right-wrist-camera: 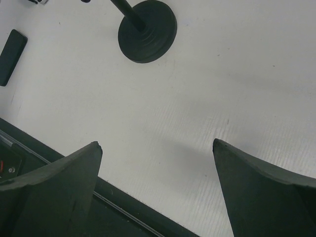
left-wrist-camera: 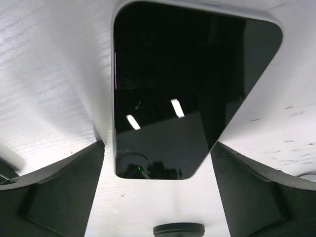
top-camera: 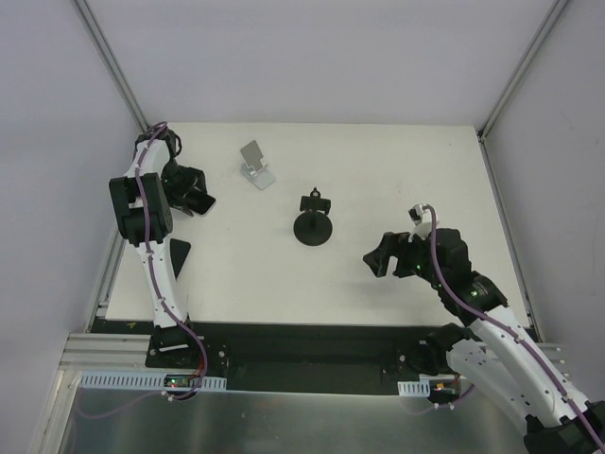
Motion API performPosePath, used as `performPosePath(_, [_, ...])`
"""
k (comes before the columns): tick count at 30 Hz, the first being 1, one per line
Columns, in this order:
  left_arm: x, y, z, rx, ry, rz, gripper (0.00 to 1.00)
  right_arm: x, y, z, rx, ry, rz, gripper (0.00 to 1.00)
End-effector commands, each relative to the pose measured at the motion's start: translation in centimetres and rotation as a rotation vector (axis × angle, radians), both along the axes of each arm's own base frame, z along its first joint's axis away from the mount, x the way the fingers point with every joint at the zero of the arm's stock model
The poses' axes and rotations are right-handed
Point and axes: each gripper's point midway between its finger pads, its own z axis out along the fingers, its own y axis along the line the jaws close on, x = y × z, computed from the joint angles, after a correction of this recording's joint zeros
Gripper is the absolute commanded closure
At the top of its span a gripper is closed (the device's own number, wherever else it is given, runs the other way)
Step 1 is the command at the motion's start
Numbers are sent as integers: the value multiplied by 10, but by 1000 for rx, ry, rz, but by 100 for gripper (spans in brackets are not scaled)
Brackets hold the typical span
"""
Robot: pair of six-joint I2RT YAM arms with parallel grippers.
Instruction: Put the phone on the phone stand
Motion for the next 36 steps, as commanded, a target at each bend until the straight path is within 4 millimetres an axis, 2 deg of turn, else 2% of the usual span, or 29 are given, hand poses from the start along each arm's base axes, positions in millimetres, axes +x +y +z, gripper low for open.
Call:
performPosePath(1, [-21, 3, -19, -2, 104, 30, 19, 3, 0, 17, 32, 2, -35, 3])
performPosePath(4, [-33, 1, -25, -5, 141, 37, 33, -5, 4, 5, 38, 96, -27, 1])
performPosePath(5, [-36, -1, -27, -15, 150, 34, 38, -8, 7, -1, 30, 134, -14, 4])
performPosePath(6, [-40, -4, -32, -30, 164, 31, 46, -14, 5, -10, 6, 179, -13, 4])
performPosePath(9, [-47, -10, -34, -56, 176, 14, 58, -25, 5, -26, -36, 259, -6, 4])
performPosePath(10, [-46, -10, -35, -54, 159, 7, 66, -27, 5, -29, -42, 271, -2, 4])
performPosePath(14, [-53, -13, -31, -62, 118, -8, 78, -28, 2, -31, -78, 289, -40, 4])
performPosePath(16, [-60, -23, -27, -100, 99, -7, 89, -25, 1, -28, -74, 287, -71, 4])
performPosePath(17, [-59, -27, -27, -108, 79, -6, 100, -22, 0, -26, -61, 286, -105, 4])
performPosePath(18, [-67, -35, -26, -145, 82, -2, 100, -20, 0, -24, -56, 283, -121, 4])
performPosePath(20, [-69, -45, -23, -170, 52, -13, 100, -13, -1, -21, -35, 281, -190, 4])
performPosePath(22, [-82, -56, -26, -210, 70, -28, 100, -9, 1, -21, -12, 283, -223, 4])
performPosePath(25, [-91, -68, -23, -210, 52, -69, 100, -5, 11, -21, 19, 290, -252, 4])
performPosePath(26, [-95, -71, -20, -208, 41, -86, 100, -4, 19, -15, 25, 273, -234, 4])
performPosePath(28, [-97, -76, -16, -205, 22, -113, 100, -4, 26, -15, -6, 271, -228, 3])
performPosePath(30, [-100, -86, -7, -221, -6, -147, 100, -4, 31, -5, -55, 238, -221, 3])
performPosePath(32, [-105, -90, 1, -237, -36, -170, 100, -5, 35, -5, -107, 225, -206, 3])
performPosePath(33, [-107, -91, 4, -236, -48, -181, 100, -1, 40, 6, -104, 202, -197, 3])
performPosePath(35, [-109, -90, 15, -224, -106, -214, 100, 0, 45, 8, -155, 180, -178, 2])
performPosePath(36, [-110, -90, 19, -220, -126, -228, 100, 2, 48, 16, -155, 167, -172, 2])
